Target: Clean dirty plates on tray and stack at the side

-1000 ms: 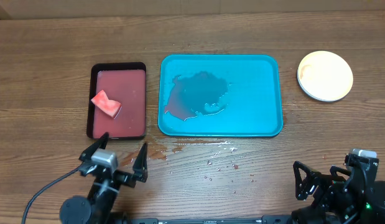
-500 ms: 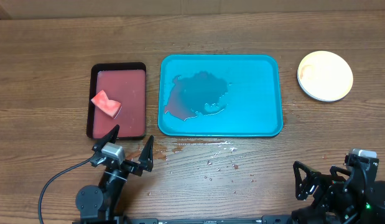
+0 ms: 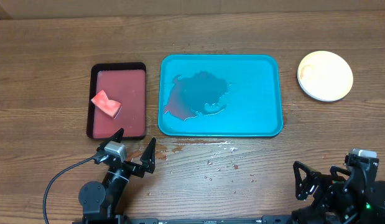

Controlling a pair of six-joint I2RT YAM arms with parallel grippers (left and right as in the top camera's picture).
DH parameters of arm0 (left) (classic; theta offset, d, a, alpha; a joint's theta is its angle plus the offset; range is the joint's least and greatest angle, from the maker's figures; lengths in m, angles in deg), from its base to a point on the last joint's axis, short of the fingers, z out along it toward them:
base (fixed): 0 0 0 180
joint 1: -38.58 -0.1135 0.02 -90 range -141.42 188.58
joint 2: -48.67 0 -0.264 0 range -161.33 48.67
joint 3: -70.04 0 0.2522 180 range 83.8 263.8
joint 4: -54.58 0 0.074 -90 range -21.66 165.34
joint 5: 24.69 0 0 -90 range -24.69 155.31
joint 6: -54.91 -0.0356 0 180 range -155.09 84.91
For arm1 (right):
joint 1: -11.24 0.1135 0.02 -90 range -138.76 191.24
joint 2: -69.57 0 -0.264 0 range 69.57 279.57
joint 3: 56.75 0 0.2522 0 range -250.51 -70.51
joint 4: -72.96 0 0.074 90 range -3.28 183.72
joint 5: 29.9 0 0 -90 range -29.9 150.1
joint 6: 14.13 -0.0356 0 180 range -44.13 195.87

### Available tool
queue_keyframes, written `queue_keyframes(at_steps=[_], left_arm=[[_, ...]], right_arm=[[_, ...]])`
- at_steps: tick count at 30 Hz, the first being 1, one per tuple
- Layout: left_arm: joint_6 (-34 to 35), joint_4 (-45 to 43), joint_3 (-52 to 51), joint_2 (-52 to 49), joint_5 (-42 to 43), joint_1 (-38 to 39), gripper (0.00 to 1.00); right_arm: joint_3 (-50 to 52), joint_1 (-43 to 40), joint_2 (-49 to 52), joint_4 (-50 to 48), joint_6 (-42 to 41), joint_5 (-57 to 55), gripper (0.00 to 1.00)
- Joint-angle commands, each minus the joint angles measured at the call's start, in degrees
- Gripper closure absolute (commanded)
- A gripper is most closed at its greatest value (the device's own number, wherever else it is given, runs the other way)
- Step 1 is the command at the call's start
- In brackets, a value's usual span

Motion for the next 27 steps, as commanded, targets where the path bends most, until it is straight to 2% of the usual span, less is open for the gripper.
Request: queue_keyframes(at_steps=[1,16,21,27], left_arm=[[0.98,-0.04,-0.2,0.63,0.83,-0.24,0.0],[0.98,-0.02,-0.2,0.63,0.83,-0.24,0.0],[0.98,-0.04,-0.2,0.63,0.83,-0.24,0.0],[0.98,-0.04,-0.2,0.63,0.83,-0.24,0.0]], right_arm=[[0.17,0.37,-0.42,-0.26,0.0,-0.57,0.0],[0.22,0.37,-0.42,-1.77,0.02,-1.2,0.0],[5.51,0.37,-0.44,-14.71,3.48,-1.14,0.0],[22.23,0.37,-1.44,-34.84,4.74,0.59,0.0]])
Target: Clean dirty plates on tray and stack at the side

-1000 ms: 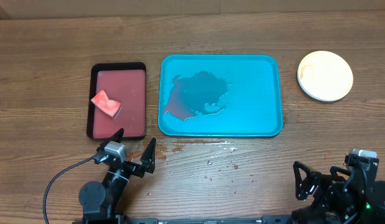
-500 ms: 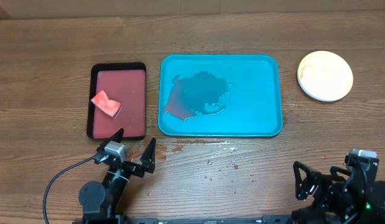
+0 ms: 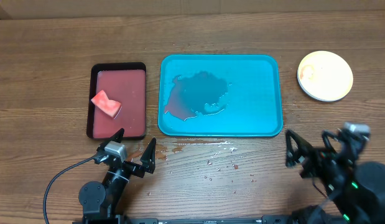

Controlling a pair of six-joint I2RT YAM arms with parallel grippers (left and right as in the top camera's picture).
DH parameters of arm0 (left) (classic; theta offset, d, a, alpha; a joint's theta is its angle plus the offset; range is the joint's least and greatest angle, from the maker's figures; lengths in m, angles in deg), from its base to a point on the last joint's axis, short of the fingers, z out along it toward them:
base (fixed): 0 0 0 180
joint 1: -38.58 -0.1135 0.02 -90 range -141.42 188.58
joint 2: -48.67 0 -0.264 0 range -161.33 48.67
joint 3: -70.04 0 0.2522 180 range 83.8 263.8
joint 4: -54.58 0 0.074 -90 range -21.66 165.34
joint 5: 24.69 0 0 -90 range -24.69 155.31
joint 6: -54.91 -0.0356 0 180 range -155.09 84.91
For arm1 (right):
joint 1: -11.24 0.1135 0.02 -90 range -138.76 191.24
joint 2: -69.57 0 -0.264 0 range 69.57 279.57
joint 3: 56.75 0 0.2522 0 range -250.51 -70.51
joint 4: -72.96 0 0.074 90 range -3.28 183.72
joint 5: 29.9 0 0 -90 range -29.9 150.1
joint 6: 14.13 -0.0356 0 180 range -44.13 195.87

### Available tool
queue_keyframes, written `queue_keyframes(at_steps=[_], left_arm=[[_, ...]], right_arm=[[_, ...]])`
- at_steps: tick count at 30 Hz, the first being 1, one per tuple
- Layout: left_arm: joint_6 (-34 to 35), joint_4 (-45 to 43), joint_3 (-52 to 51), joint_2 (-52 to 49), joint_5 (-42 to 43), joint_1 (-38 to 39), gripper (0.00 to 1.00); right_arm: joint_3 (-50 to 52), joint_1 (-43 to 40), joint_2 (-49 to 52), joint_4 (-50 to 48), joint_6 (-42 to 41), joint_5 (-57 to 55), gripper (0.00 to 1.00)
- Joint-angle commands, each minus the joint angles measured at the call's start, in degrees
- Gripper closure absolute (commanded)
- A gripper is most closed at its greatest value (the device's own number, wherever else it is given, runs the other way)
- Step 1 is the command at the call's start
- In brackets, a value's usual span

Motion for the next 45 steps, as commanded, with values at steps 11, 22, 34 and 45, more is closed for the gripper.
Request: queue_keyframes(at_steps=[11,22,34,45], left_arm=[[0.96,-0.13,-0.2,0.61,0.57,-0.24,0.0],[0.96,-0.13,-0.2,0.61,0.57,-0.24,0.0],[0.96,-0.13,-0.2,0.61,0.57,-0.24,0.0],[0.96,-0.13,-0.2,0.61,0.57,-0.24,0.0]], right_arm=[[29.81,0.37,-8.83,-33.33,1.4,10.12,0.0],[33.46,0.37,-21.51,-29.44,1.44,7.98,0.0],[39.91,0.31,-26.25,-30.1,-1.6,6.01,0.0],[45.59,0.31,-26.25,-37.77,-6.56,6.16,0.0]])
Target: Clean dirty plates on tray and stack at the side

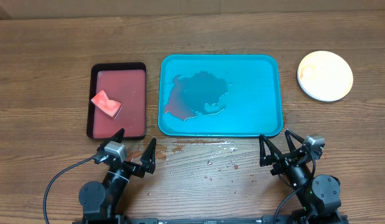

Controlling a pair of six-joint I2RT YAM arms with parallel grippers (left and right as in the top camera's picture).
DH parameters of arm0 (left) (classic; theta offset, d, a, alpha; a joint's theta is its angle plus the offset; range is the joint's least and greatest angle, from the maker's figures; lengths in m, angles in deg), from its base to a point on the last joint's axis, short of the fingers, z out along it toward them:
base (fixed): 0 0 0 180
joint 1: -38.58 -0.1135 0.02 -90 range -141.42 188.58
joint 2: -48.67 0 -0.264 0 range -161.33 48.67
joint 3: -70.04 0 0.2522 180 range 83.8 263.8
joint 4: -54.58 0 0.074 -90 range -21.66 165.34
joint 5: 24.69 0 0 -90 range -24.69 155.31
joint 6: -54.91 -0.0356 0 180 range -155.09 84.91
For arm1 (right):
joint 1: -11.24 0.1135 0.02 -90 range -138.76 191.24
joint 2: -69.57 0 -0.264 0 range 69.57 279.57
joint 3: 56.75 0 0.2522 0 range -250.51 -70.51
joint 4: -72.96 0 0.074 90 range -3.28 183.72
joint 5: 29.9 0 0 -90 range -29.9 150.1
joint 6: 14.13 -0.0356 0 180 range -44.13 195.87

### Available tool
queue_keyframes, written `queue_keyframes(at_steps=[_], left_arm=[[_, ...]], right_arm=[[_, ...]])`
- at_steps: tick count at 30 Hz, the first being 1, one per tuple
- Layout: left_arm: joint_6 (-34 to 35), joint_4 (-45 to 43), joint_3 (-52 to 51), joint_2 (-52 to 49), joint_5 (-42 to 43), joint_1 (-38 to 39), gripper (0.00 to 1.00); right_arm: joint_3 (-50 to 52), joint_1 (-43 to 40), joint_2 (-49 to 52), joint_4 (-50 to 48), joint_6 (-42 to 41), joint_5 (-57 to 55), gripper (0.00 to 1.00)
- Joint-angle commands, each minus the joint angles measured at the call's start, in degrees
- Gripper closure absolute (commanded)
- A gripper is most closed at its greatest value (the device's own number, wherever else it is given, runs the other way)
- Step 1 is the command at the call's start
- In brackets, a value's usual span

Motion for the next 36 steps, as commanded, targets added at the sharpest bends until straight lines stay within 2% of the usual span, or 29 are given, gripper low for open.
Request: queue_keyframes(at_steps=[1,29,36], left_arm=[[0.35,-0.13,-0.2,0.61,0.44,-0.24,0.0],[0.35,-0.11,-0.2,0.61,0.44,-0.24,0.0],[0.35,-0.13,-0.2,0.61,0.44,-0.24,0.0]], right_arm=[[0.15,0.22,-0.63,-0.59,-1.29,-0.76,0.0],[0.15,0.22,-0.63,-0.57,-1.29,-0.76,0.0],[0.15,0.22,-0.63,-0.37,0.59,-6.58,0.0]])
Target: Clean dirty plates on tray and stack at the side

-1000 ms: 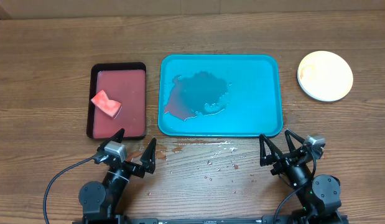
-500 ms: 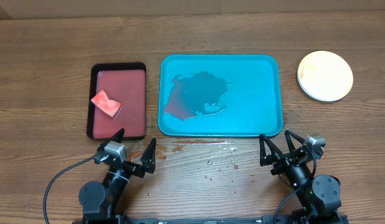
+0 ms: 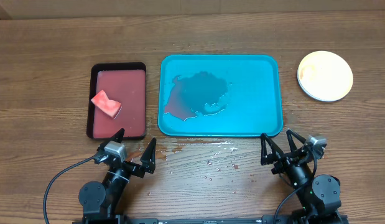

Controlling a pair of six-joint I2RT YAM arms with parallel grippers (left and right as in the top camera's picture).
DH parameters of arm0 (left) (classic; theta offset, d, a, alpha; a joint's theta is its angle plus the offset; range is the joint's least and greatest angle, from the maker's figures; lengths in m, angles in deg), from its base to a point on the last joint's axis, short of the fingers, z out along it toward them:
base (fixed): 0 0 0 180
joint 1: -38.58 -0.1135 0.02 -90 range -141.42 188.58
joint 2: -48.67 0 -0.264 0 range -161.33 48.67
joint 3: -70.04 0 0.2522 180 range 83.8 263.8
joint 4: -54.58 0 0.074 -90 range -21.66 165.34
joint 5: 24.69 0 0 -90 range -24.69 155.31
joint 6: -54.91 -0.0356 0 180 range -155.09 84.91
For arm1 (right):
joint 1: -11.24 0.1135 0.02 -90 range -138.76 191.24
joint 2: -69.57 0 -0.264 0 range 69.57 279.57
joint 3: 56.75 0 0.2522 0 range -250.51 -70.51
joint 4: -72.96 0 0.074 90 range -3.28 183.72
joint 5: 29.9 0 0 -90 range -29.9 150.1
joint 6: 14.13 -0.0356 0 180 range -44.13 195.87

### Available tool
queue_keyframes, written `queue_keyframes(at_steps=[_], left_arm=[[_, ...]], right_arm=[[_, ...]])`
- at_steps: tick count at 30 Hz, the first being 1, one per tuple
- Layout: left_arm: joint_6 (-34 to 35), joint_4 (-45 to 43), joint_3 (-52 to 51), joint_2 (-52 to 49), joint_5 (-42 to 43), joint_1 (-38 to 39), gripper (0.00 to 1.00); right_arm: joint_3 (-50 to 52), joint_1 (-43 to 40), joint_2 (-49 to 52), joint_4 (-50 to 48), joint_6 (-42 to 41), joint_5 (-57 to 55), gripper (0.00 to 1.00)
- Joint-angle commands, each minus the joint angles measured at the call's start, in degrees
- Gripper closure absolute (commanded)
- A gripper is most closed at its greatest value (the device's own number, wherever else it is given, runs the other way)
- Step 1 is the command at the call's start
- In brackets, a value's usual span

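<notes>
The teal tray (image 3: 267, 93) lies mid-table and holds only a dark puddle (image 3: 198, 94); no plate is on it. A cream plate (image 3: 325, 75), possibly a stack, rests on the table at the far right. A pink sponge (image 3: 106, 103) sits in the black bin (image 3: 91, 99) of reddish water to the left of the tray. My left gripper (image 3: 135, 149) stands open at the near edge, below the bin. My right gripper (image 3: 279, 147) stands open below the tray's right corner. Neither holds anything.
Spilled droplets and smears (image 3: 208, 155) mark the wooden table (image 3: 43, 87) just in front of the tray. A black cable (image 3: 61, 180) loops from the left arm at the near edge.
My right gripper was at the near right corner of the table, open. Then it stood further up, right of the tray's corner. By the last earlier moment it had moved left to below the tray's right corner, where it stays. The left arm has not moved.
</notes>
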Motion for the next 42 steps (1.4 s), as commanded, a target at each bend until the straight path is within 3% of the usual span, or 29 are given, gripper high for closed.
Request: queue_keyframes(at_steps=[1,11,15,20,42], left_arm=[[0.35,-0.13,-0.2,0.63,0.42,-0.24,0.0],[0.35,-0.13,-0.2,0.63,0.42,-0.24,0.0],[0.35,-0.13,-0.2,0.63,0.42,-0.24,0.0],[0.35,-0.13,-0.2,0.63,0.42,-0.24,0.0],[0.35,-0.11,-0.2,0.63,0.42,-0.24,0.0]], right_arm=[[0.15,0.22,-0.63,-0.26,1.2,-3.91,0.0],[0.57,0.2,-0.63,-1.75,1.46,-5.84,0.0],[3.85,-0.98,-0.63,-9.38,7.43,-2.75,0.0],[3.72,-1.36,-0.63,-8.85,11.56,-1.7,0.0],[3.72,-1.4,-0.63,-8.83,11.58,-1.73,0.0]])
